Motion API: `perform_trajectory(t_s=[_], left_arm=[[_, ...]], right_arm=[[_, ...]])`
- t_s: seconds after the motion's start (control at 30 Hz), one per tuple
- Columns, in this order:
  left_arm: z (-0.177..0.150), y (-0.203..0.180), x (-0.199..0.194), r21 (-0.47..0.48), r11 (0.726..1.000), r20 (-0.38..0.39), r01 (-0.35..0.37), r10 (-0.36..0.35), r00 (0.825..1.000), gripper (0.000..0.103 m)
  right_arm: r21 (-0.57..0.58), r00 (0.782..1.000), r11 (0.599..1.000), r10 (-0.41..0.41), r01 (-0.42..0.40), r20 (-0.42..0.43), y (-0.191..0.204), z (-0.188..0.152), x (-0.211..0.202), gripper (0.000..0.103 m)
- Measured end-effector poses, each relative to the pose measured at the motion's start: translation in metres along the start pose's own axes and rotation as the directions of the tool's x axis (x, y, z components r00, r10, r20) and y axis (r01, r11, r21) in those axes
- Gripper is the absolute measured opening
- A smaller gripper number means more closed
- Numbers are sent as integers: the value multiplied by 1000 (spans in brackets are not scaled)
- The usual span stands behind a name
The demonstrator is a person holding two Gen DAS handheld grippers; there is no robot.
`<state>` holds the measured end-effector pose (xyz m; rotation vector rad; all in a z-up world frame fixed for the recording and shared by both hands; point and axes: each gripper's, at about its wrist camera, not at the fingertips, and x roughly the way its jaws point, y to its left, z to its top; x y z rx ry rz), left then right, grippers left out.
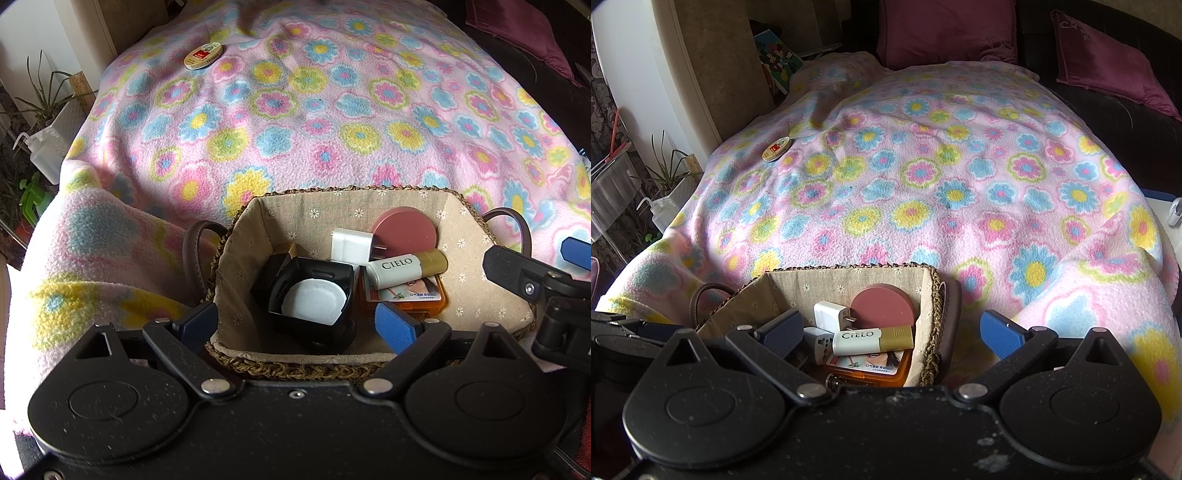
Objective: Organize rigid objects
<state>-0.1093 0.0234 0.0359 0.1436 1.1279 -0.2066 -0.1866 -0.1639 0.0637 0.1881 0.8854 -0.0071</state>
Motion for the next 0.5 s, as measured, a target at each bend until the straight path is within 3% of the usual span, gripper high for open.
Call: perform_trajectory(t_s=[0.5], left_arm=[[1,0,0,6,1000,3,-2,2,1000,89]], right_arm=[[2,1000,1000,-1,1,-3,0,0,1,103]])
